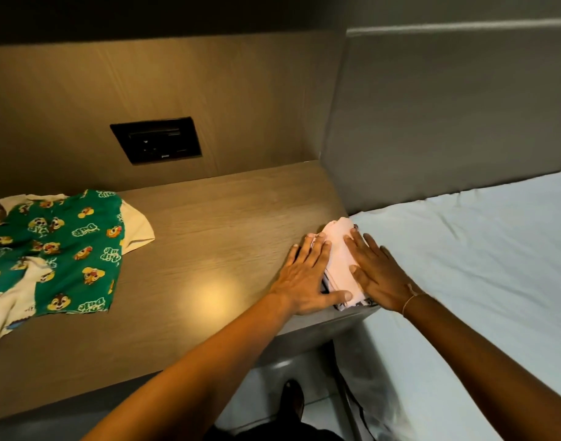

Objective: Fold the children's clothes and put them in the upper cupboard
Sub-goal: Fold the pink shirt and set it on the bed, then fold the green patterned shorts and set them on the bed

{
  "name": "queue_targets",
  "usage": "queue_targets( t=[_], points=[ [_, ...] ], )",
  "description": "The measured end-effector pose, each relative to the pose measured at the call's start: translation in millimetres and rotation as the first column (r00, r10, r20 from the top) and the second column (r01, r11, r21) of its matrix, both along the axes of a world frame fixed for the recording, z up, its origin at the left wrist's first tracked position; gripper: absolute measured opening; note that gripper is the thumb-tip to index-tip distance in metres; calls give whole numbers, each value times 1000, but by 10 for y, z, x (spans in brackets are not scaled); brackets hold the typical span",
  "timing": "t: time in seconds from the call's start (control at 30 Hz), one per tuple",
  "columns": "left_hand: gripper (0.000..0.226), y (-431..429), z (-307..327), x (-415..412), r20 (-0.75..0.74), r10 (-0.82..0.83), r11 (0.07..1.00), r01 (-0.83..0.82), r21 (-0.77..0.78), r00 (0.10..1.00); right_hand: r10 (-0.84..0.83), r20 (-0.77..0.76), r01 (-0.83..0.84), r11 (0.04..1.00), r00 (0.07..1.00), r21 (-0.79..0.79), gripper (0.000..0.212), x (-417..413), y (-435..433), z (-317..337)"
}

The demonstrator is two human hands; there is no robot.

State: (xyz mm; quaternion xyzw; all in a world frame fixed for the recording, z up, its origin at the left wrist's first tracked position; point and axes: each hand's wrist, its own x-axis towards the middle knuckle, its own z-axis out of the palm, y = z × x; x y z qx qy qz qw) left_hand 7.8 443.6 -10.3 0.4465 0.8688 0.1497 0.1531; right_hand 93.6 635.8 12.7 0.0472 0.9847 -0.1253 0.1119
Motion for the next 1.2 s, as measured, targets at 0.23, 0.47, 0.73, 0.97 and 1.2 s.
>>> queue_targets(
  t=[0.23,0.47,0.73,0.97,1.2],
  points=[
    [112,-46,45,-64,-54,-6,999,4,-39,999,-74,37,76,996,997,-51,63,-15,-6,-40],
    [79,-1301,88,-328,-125,369,923,-348,162,921,-126,-277,63,973,953,-223,57,-450,-732,356],
    [78,-3420,-79,-412,-218,730,659,-752,-24,647,362,-202,-400,895,910,-198,61,-1854,-2955,102],
    [79,-4306,-87,-122,-209,728,671,-741,26,653,575,-118,-571,818,809,72,75,-2662,-3854,43],
    [25,-4544,-10,-4,-178,853,522,-806,279,491,681,-196,-665,732,706,149,45,-2926,-3967,48]
  ],
)
